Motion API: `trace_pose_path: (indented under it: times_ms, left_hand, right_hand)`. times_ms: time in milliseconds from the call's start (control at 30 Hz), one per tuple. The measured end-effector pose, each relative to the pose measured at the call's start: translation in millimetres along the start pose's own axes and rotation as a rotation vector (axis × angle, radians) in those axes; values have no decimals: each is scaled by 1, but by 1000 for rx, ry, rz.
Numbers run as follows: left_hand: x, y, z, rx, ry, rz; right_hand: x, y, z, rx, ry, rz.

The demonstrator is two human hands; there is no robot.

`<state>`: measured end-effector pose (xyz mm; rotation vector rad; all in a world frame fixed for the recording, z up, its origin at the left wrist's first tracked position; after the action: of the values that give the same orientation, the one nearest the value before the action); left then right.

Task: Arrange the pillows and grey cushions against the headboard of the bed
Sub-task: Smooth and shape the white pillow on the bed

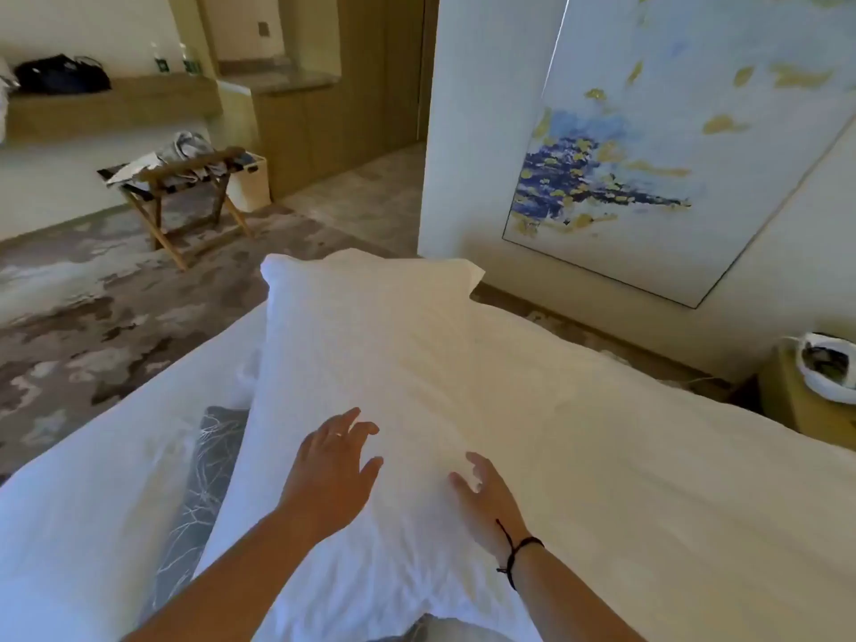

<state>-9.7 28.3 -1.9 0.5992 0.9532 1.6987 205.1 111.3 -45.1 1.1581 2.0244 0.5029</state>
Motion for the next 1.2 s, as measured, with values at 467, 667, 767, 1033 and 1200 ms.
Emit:
trace_pose_path:
  times_ms: [467, 667, 767, 1033, 1200]
  left_hand:
    - [121, -81, -135, 237, -334, 24]
    - [123, -81, -145, 224, -309, 3]
    - [123, -87, -145, 246, -293, -1]
    - [102, -91, -129, 258, -212, -13]
    - [70, -85, -104, 151, -122, -47]
  right_hand:
    - [144, -22, 13, 142, -377, 125]
    - [168, -28, 10, 331, -491, 67]
    - [175, -31, 18, 286, -504, 113]
    - [173, -44, 12, -80, -295, 186]
    - [132, -9, 6, 34, -186, 347]
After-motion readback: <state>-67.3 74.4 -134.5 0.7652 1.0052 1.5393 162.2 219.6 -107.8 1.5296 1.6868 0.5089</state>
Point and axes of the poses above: each hand's wrist, its own x-axis towards the middle knuckle, its own y-axis out of the back of the hand, z = x × y, the point moved 3 cm from there along x, towards the middle knuckle, and after that the axes turned 12 degrees about -x, right-handed, at the moved point
